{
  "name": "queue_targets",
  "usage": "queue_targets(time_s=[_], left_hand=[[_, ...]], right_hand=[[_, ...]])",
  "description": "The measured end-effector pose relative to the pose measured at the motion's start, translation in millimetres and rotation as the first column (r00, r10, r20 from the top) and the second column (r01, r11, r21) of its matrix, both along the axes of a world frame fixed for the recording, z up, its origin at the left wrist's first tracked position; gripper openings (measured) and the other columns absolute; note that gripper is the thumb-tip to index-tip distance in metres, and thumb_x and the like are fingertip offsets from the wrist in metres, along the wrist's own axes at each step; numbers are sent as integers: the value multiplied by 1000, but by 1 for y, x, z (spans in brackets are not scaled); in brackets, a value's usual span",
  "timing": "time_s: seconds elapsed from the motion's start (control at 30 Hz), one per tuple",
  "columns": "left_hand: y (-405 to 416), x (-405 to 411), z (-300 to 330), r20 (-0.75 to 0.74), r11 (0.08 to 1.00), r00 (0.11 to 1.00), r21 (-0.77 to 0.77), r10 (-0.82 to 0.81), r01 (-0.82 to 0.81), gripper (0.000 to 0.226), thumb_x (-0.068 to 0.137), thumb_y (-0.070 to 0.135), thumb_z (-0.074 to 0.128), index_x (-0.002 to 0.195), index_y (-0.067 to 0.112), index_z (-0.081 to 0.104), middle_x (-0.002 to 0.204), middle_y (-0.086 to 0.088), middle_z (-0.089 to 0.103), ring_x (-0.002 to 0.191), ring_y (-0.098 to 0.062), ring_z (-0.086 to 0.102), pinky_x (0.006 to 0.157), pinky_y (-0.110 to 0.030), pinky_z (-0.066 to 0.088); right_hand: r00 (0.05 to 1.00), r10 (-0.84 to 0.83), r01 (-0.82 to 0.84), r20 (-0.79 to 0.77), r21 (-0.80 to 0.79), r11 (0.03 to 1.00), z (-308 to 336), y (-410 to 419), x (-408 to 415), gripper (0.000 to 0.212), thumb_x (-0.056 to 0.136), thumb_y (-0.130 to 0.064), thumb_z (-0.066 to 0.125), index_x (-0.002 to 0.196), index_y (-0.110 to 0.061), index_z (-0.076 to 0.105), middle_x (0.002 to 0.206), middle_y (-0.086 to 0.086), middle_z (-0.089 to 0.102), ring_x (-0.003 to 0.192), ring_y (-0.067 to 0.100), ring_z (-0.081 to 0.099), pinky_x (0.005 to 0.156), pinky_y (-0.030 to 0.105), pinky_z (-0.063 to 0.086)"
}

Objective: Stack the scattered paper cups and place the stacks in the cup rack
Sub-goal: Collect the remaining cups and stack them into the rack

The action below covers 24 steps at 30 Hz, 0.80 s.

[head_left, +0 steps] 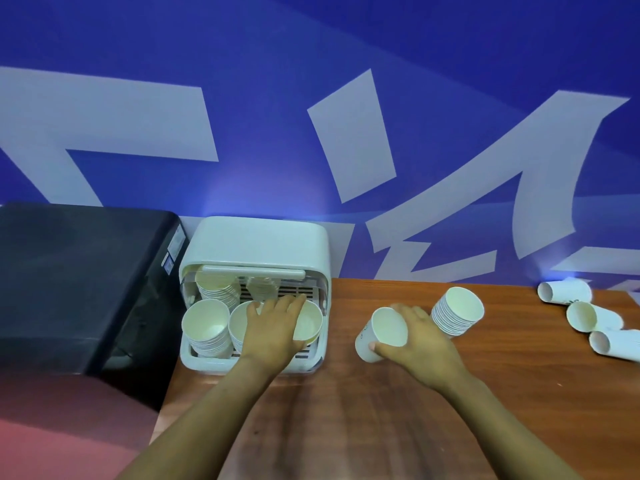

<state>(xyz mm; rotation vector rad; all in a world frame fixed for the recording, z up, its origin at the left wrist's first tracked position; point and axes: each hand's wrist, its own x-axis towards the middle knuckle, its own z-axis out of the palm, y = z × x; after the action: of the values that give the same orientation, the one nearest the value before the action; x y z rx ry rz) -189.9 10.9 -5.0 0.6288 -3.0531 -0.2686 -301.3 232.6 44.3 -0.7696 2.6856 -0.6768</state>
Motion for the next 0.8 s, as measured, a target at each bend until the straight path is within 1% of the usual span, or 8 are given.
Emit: queue_targets(time_s=[0.1,0.2,0.33,0.4,0.5,0.57,0.67,0.8], left_hand=[[0,-8,2,43,999,999,-32,3,-2,76,85,50,58,148,30,20,148,9,34,133,-18,34,108,-47,21],[-3,-15,5,102,999,995,-55,10,-4,76,86,50,55,149,30,17,149,9,32,134,-19,32,108,-50,19],[-7,-15,6,110,999,994,-43,22,-17,77,86,50,55,149,31,17,149,11,32,135,-18,30,108,-51,20],[-6,-14,6,127,999,992,-35,15,-10,80,85,53,56,150,31,14,153,11,28,138,-19,27,109,-53,18],[-1,-16,5,236,1000,972,-30,8,-1,90,83,54,58,151,28,5,159,8,15,146,-23,12,111,-62,4],[2,-17,4,269,999,963,-39,14,-4,95,82,56,58,152,27,0,160,6,9,147,-25,4,108,-67,-4],[4,-14,5,260,999,966,-48,12,1,96,83,57,57,152,26,-2,160,4,7,148,-25,0,106,-68,-9],[3,-5,9,248,999,969,-33,12,-4,95,84,59,55,152,24,-1,161,4,3,148,-23,-5,107,-68,-10]], right_hand=[[1000,5,-5,-1,9,1000,-3,1,-2,67,70,-52,73,127,-32,46,120,-12,50,103,7,49,82,28,47],[1000,5,-5,6,7,1000,-5,2,-5,67,70,-52,73,127,-32,46,121,-12,50,103,7,49,82,28,47],[1000,9,-9,14,12,1000,-8,0,-6,65,70,-52,73,125,-34,45,118,-12,50,101,8,48,81,30,48],[1000,11,-12,19,22,1000,-10,-1,-6,68,70,-53,72,128,-32,44,119,-11,49,102,8,48,82,31,48],[999,20,-21,29,48,999,-15,-2,-6,78,71,-56,71,136,-30,39,126,-9,48,108,10,48,86,31,48],[999,27,-29,28,57,998,-16,-3,-4,84,71,-56,71,141,-29,34,133,-8,45,114,12,47,89,30,47],[999,42,-42,14,9,999,-19,-4,1,87,71,-55,71,143,-32,30,138,-11,41,120,13,45,93,30,46],[997,67,-70,-28,-128,989,-19,-14,11,84,70,-46,76,140,-34,33,137,-15,41,122,12,44,97,30,44]])
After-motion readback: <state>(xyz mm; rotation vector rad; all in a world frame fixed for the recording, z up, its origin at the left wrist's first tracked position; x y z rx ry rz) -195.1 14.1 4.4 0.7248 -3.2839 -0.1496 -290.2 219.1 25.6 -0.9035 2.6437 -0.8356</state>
